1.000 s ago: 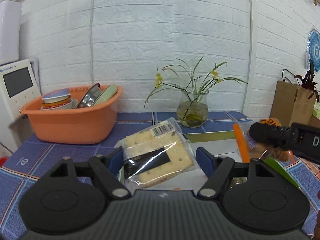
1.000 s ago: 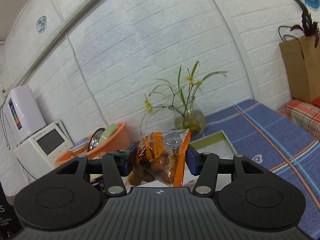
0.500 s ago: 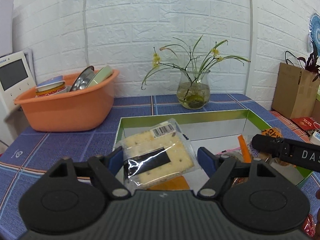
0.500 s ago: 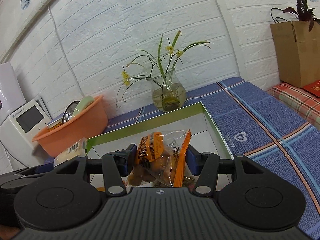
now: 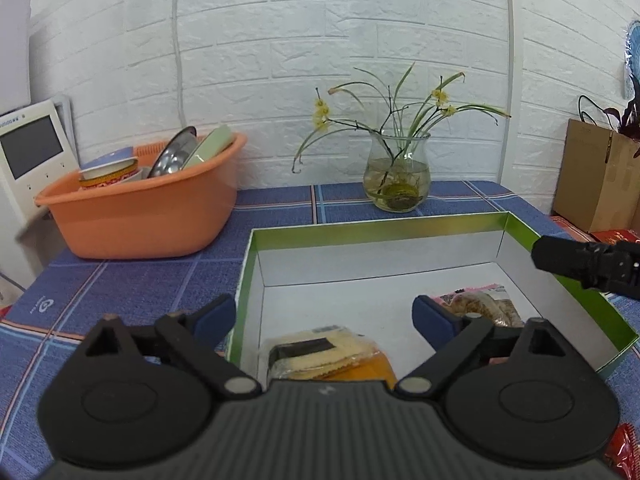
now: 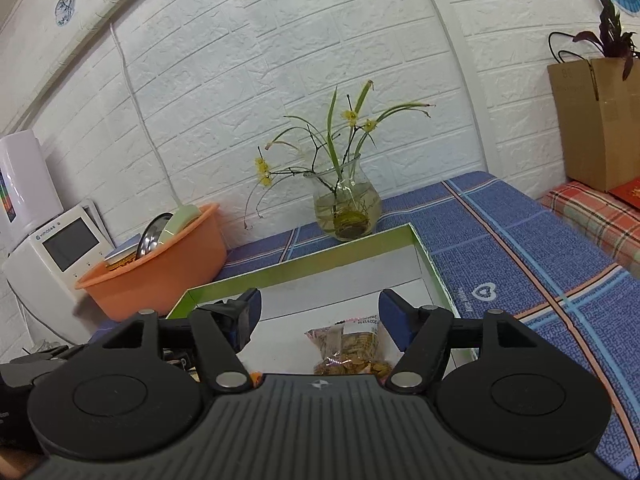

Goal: Organize snacks
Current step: 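Grasp the round pastry bag with the left gripper while the right gripper grasps the brown snack bag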

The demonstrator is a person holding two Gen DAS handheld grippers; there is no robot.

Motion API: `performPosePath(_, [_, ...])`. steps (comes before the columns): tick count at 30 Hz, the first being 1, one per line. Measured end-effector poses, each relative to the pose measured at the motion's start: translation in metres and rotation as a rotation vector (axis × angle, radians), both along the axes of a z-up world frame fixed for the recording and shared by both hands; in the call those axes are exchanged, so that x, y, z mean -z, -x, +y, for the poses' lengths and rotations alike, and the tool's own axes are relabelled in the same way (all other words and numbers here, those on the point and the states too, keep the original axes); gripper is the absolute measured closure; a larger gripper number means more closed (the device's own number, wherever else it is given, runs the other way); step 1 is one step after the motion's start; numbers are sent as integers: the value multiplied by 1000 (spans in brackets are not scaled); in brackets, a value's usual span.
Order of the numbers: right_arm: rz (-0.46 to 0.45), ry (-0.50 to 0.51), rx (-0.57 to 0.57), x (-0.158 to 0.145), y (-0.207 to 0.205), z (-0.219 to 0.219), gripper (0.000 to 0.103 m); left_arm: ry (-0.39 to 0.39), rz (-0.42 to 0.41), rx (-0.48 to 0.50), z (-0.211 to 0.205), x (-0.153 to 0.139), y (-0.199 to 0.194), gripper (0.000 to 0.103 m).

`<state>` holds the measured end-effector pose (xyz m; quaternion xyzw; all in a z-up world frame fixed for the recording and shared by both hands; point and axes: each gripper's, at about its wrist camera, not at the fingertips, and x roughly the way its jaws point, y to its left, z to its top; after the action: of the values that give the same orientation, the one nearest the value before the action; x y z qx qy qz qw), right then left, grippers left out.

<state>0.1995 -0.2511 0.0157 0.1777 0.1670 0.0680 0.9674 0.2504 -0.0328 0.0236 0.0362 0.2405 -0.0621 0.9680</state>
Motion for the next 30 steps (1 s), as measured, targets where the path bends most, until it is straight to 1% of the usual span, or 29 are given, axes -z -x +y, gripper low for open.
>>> performPosePath(1, [-10,0,-6,-4,3,-1,0,0,-8,-4,2,-2,2,2])
performPosePath(3, [-36,5,-26,-14,11,-3,0,-4,-27,2,5,-9,10,2])
performPosePath(6, [-80,40,-69,-29,30,-5,0,7,-41,6,13,-19,26,1])
performPosePath(8, [-106,104,-112,-34,47,-6,0,16,-30,58,17,-20,41,1])
performPosePath(10, [-100,202,-150,-35,62,-6,0,0,5,124,18,-17,54,1])
performPosePath(12, [-94,284,-174,-30,77,-6,0,-14,43,172,16,-15,64,1])
performPosePath(13, [-78,318,-197,-23,85,-6,0,1,57,185,16,-13,70,1])
performPosePath(15, [-22,364,-275,-8,95,-2,0,45,112,217,15,-6,76,1])
performPosePath(17, [31,379,-378,8,101,5,0,67,175,242,9,3,75,1])
performPosePath(19, [56,381,-460,21,104,16,0,48,223,220,-2,14,72,1])
performPosePath(22, [72,449,-530,31,98,39,0,22,283,207,-15,31,65,1])
performPosePath(25, [83,528,-579,37,84,56,0,60,328,227,-19,39,57,0])
performPosePath(27, [108,561,-595,41,74,62,0,73,362,244,-20,43,52,1])
performPosePath(29, [129,592,-603,45,65,66,0,42,383,246,-23,48,50,6])
performPosePath(30, [147,591,-614,47,62,66,0,28,388,248,-23,50,49,8])
